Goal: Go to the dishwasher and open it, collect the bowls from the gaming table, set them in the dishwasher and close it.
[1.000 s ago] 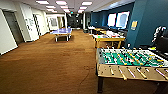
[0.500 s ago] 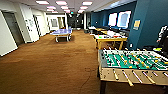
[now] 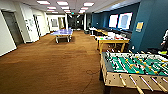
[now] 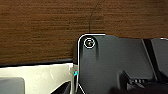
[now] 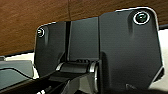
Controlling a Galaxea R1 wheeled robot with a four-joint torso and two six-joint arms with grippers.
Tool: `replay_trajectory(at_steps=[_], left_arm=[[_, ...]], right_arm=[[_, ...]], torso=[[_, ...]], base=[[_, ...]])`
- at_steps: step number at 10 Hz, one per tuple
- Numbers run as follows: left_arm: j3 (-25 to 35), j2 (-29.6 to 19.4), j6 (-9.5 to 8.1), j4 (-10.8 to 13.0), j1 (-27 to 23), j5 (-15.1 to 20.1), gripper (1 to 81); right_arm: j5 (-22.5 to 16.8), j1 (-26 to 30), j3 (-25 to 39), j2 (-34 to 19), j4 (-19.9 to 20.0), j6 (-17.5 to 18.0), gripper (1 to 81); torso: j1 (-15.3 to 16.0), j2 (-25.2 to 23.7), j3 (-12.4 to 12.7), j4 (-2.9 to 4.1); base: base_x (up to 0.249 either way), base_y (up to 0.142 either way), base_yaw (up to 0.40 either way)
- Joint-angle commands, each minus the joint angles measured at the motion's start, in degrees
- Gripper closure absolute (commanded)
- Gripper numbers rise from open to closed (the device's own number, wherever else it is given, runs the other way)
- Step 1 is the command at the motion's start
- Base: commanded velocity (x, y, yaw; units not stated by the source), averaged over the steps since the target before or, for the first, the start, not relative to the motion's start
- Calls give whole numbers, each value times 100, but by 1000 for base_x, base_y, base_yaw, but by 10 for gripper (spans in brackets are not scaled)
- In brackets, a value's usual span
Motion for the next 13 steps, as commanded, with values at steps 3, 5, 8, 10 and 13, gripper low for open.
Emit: replay_trajectory(at_steps=[3,5,8,10,13], left_arm=[[56,104,23,-13,-243,256,10],[56,112,23,-13,-243,256,10],[56,112,23,-5,-243,257,10],[56,112,23,-5,-243,256,10],[56,112,23,-13,-243,256,10]], right_arm=[[-339,285,-75,-180,54,-20,10],[-339,294,-75,-180,54,-20,10],[-339,286,-75,-171,62,-11,10],[-339,294,-75,-171,62,-11,10],[-278,285,-75,-171,54,-11,10]], torso=[[0,0,0,0],[0,2,0,0],[0,2,0,0],[-2,2,0,0],[0,2,0,0]], base=[[197,0,0],[197,0,0],[199,0,0],[220,0,0],[223,0,0]])
